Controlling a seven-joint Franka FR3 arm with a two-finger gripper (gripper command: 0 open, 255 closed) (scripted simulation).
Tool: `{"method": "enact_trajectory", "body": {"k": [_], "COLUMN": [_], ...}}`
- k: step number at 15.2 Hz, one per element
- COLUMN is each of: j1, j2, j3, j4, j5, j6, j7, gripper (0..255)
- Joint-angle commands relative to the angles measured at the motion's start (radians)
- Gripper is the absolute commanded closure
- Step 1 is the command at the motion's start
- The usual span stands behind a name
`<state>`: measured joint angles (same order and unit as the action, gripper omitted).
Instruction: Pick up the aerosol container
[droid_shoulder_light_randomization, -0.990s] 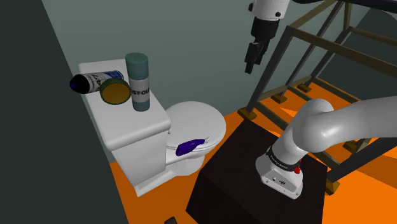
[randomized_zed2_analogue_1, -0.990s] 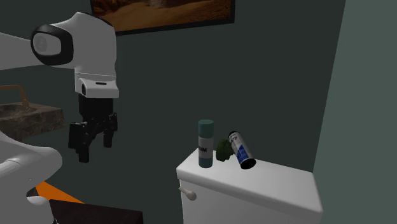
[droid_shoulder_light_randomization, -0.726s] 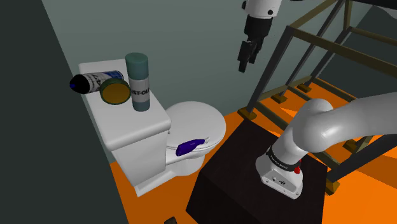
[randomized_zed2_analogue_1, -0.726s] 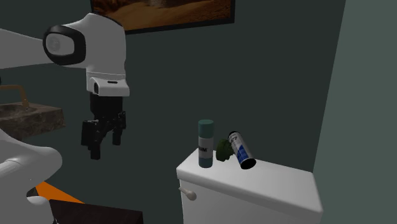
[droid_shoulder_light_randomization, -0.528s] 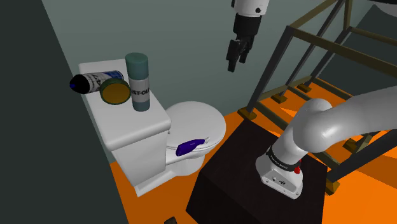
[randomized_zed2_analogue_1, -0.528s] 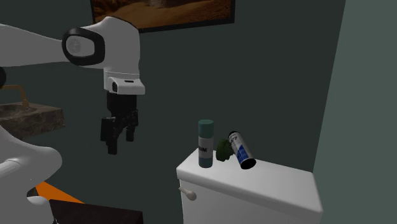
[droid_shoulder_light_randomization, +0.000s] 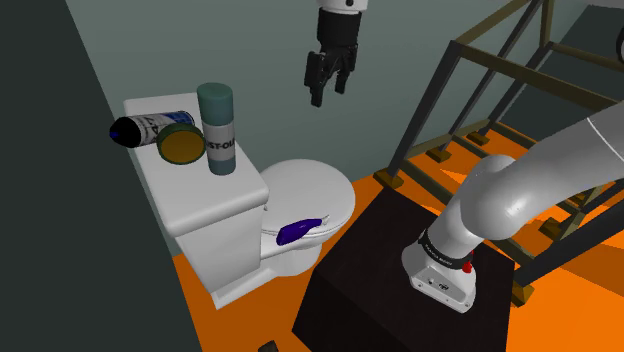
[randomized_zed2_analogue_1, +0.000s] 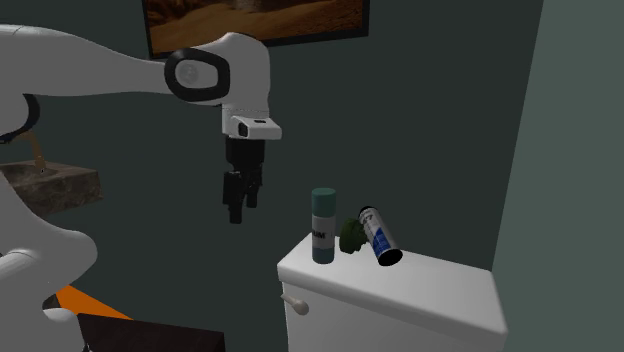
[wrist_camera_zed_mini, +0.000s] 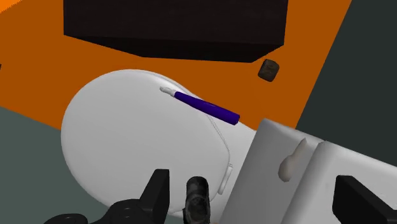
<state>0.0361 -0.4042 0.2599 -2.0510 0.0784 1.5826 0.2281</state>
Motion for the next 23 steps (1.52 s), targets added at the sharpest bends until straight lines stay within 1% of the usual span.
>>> {"method": "enact_trajectory", "body": {"k": [1,6,10,14,17,18,23], "j1": [0.003,0.017,0.041,0.089,0.150,0.158,0.142], "j2": [0.067,0.245,0.403,0.579,0.732,0.747,0.717], "j3": [0.028,0.091,0.136,0.169,0.181,0.180,0.178], "j4": [0.065,0.250,0.428,0.648,0.860,0.882,0.770], "j5": [-0.002,-0.032,-0.081,-0.151,-0.216,-0.222,-0.209], "j6": [0.009,0.016,0.000,-0.044,-0.105,-0.112,-0.029], "j7": [0.038,0.133,0.213,0.290,0.340,0.344,0.341], "gripper": [0,0,0,0,0,0,0]}}
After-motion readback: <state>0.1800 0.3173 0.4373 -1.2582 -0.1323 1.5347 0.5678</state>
